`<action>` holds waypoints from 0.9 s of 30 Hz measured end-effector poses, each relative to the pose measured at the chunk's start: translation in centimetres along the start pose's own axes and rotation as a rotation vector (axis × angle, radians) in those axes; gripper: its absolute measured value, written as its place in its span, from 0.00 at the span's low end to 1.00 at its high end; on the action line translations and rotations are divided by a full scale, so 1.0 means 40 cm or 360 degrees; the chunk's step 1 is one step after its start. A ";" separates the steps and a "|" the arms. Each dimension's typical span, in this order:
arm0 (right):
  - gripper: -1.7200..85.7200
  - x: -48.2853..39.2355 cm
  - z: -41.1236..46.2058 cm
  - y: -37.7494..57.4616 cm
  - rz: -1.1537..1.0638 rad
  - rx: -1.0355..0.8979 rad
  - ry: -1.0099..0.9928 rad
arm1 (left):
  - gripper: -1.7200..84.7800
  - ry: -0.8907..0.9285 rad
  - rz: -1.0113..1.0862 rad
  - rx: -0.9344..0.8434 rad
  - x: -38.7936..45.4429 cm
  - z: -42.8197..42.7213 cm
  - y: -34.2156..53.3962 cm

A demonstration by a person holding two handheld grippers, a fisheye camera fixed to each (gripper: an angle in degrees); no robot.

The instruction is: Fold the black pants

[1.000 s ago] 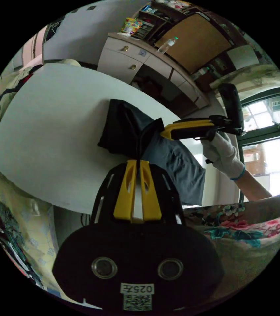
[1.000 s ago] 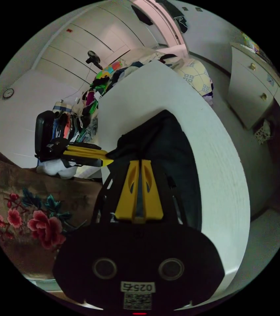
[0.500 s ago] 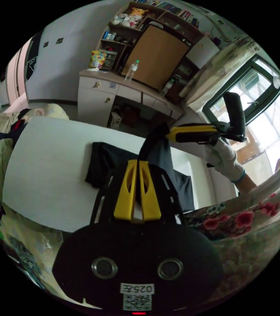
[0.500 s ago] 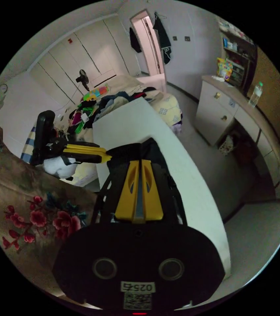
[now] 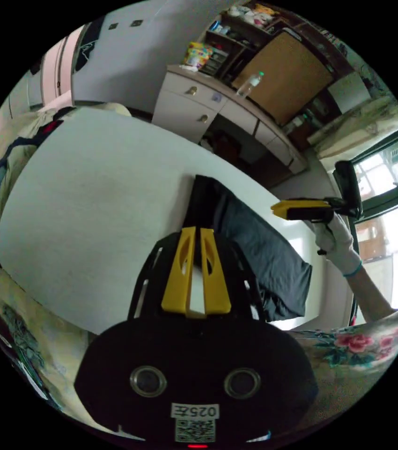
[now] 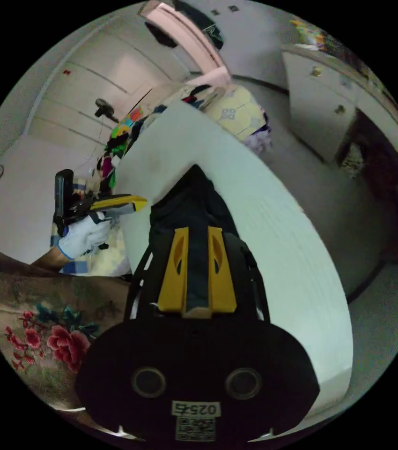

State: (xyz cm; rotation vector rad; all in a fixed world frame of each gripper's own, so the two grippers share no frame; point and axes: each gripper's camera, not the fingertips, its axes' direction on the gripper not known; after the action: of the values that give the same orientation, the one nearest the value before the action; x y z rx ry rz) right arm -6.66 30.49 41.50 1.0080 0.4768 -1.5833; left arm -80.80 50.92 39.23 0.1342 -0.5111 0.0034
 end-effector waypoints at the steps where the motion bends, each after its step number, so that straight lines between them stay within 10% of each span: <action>1: 0.10 -0.002 -0.078 0.044 0.0094 0.0047 0.0096 | 0.03 0.0102 0.0091 0.0001 0.018 -0.011 0.006; 11: 0.11 0.110 -0.416 0.612 0.1108 0.0268 0.0087 | 0.10 0.0779 0.1274 -0.0719 0.573 0.267 0.335; 27: 0.08 0.163 -0.622 0.705 0.1312 0.0500 -0.0421 | 0.04 -0.0321 0.1580 -0.0562 0.836 0.528 0.647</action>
State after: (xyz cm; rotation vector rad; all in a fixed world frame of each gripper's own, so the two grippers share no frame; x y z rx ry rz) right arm 28.49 37.79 28.53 1.0212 -0.3589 -1.0181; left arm -62.88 72.86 77.08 -0.4794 -0.7284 0.8725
